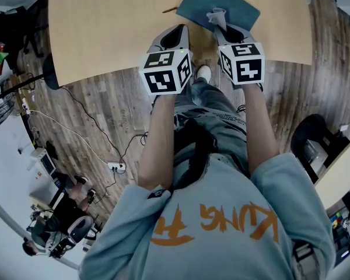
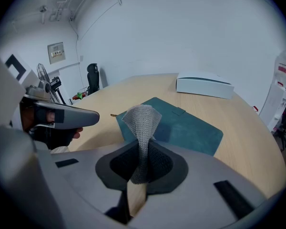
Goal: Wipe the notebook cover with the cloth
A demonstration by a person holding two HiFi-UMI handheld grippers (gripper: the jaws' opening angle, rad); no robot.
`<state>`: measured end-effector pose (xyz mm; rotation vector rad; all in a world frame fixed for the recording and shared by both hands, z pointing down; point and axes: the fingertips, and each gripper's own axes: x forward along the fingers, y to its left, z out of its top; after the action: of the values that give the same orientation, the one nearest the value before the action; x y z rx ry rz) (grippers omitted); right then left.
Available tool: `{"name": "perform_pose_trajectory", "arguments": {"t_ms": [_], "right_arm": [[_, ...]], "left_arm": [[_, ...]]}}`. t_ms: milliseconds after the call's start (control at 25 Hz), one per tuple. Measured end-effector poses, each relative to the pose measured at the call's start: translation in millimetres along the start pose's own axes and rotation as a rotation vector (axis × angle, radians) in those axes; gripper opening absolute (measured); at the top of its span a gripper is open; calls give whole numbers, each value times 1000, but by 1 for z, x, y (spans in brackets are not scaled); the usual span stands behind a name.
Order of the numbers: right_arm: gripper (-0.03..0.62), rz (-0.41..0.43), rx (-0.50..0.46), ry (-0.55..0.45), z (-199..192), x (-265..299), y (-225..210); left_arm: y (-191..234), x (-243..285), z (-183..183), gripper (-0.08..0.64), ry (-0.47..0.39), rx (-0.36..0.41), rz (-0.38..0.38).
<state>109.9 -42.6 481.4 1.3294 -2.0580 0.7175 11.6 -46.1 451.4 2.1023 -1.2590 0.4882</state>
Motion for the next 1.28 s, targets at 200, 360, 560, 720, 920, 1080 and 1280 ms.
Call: {"name": "perform_pose_trajectory", "arguments": {"t_ms": [200,360,560,720,920,1080,1280], "right_arm": [[29,-15,20,-1,-8,-5,-6],[29,-28,29,0,-11,-9,-9],[29,-45,42,3,-14,-14,-16],[29,-63,60,1,-18,-20,-24],[29,-84,77,-4,-25,-28,-30],[29,-103,90,-3,-29,-32,-36],[29,-133,92,7,-33,-39,-43]], "left_arm": [[-8,3,-5,17,10,16,-18],[-12,3,-5,17,13,25,-29],[-18,7,-5,17,20,36,-45],[-26,11,-6,17,28,45,-61],[-35,12,-11,17,37,58,-80],[-42,16,-12,17,43,68,-99],[-51,18,-10,17,43,74,-125]]}}
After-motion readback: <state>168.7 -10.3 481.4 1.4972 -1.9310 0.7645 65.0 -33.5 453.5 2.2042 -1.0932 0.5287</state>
